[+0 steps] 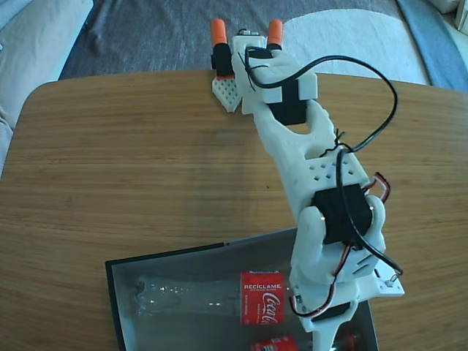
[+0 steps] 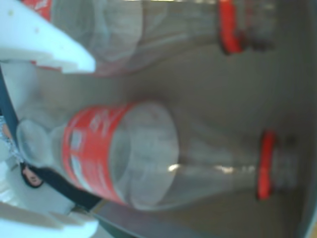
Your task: Grasp the bottles and put them in the box.
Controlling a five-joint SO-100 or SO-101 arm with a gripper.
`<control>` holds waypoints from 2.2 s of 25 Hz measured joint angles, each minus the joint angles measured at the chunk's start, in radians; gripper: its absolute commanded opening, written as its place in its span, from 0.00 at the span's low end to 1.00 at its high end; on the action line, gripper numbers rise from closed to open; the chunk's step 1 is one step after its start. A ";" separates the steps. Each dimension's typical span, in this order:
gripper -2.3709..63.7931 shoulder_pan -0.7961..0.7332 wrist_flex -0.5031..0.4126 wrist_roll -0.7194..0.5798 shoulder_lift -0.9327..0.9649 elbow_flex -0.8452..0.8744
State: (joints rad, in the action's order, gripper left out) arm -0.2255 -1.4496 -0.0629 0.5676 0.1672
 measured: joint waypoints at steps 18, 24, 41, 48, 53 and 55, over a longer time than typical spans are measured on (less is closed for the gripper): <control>0.58 0.051 -0.153 0.000 0.025 -0.003; 0.36 0.081 -0.192 0.000 0.114 -0.003; 0.15 0.115 -0.196 0.000 0.368 0.129; 0.03 0.140 -0.196 0.000 0.538 0.331; 0.03 0.163 -0.196 0.000 0.660 0.474; 0.03 0.175 -0.196 0.000 0.707 0.537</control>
State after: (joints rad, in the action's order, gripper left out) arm -0.0506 -1.6460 -0.0629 1.2747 0.7041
